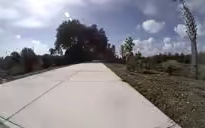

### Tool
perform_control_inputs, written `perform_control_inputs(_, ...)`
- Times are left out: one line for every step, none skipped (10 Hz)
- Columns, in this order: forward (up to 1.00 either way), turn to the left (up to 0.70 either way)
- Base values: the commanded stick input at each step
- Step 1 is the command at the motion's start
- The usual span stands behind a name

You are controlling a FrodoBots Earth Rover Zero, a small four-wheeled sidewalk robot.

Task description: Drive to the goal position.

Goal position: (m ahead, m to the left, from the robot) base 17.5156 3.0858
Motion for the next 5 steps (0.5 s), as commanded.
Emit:
perform_control_inputs(0.85,0.0)
perform_control_inputs(0.85,0.0)
perform_control_inputs(0.85,0.0)
perform_control_inputs(0.85,0.0)
perform_control_inputs(0.85,0.0)
